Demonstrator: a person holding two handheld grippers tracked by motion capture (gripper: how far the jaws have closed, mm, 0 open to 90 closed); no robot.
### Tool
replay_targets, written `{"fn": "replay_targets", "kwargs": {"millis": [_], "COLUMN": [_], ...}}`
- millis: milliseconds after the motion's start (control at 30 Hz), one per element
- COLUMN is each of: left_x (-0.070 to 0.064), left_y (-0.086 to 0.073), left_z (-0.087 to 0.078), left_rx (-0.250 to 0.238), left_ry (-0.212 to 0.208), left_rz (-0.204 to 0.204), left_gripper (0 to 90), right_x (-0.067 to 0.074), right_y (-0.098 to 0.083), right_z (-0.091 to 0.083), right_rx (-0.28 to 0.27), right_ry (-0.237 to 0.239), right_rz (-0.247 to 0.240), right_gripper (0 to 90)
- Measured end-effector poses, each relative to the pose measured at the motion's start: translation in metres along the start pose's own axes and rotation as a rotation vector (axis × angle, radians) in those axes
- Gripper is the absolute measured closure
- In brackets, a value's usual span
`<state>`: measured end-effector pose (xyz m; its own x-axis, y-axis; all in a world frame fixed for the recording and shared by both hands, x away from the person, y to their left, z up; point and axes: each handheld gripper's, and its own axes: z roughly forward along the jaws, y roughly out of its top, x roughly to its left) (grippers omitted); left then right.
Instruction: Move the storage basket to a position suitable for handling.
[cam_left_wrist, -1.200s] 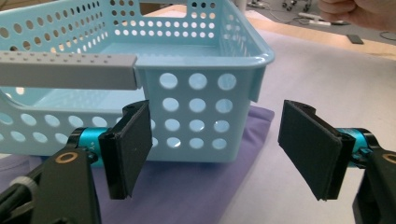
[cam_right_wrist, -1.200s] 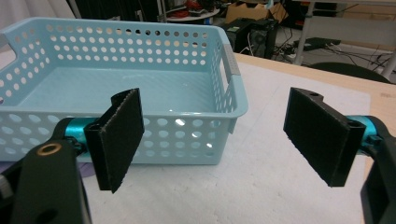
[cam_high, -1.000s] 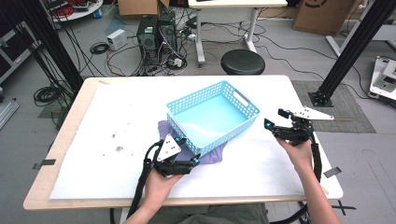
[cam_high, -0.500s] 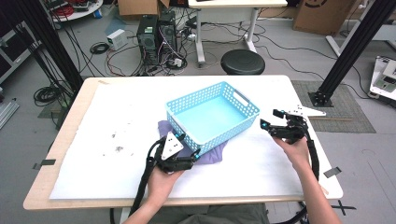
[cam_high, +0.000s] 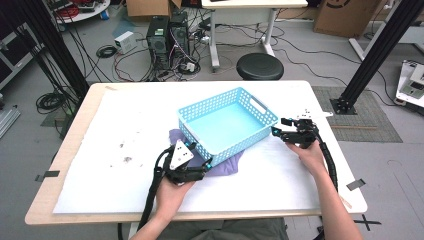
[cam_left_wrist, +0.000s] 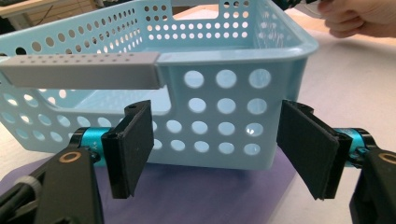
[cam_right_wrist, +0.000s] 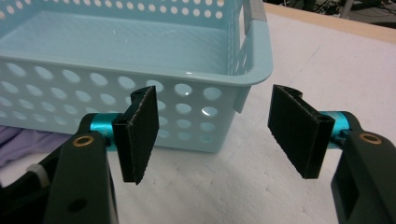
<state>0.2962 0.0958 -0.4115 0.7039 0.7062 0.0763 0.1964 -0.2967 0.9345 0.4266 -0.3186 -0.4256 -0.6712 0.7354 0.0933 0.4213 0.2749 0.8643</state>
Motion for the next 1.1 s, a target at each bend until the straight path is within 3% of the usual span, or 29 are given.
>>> {"fn": "replay_targets", "kwargs": {"millis": [133,200,333,633,767,833,933,1100], "left_x": [-0.002,-0.003,0.002,0.024,0.033,0.033,0.026,0.020], "left_y": [0.001,0.002,0.002,0.002,0.000,-0.002,-0.004,-0.002], "left_z": [0.001,0.001,-0.002,-0.017,-0.021,-0.023,-0.024,-0.012], "left_rx": [-0.001,0.007,0.005,0.000,-0.001,0.001,0.011,0.028], "left_ry": [-0.024,-0.017,-0.005,0.056,0.049,0.028,-0.002,0.013], "left_rz": [-0.016,-0.009,-0.017,-0.039,-0.064,-0.081,-0.068,-0.063], "left_gripper": [27.6,27.7,27.6,27.6,27.6,27.6,27.7,27.6], "right_x": [-0.004,-0.002,0.005,0.019,0.030,0.031,0.030,0.028], "right_y": [0.002,0.006,0.009,0.006,0.005,0.004,0.001,0.002], "right_z": [0.009,0.010,0.010,-0.004,-0.007,-0.007,-0.006,0.000], "right_rx": [0.026,0.020,0.014,-0.022,-0.020,-0.022,-0.014,-0.015], "right_ry": [0.040,0.060,0.017,0.032,0.034,0.036,0.043,0.025], "right_rz": [0.009,0.000,-0.036,-0.072,-0.093,-0.097,-0.083,-0.083], "right_gripper": [35.9,41.7,42.7,45.3,42.8,42.3,41.7,35.5]}}
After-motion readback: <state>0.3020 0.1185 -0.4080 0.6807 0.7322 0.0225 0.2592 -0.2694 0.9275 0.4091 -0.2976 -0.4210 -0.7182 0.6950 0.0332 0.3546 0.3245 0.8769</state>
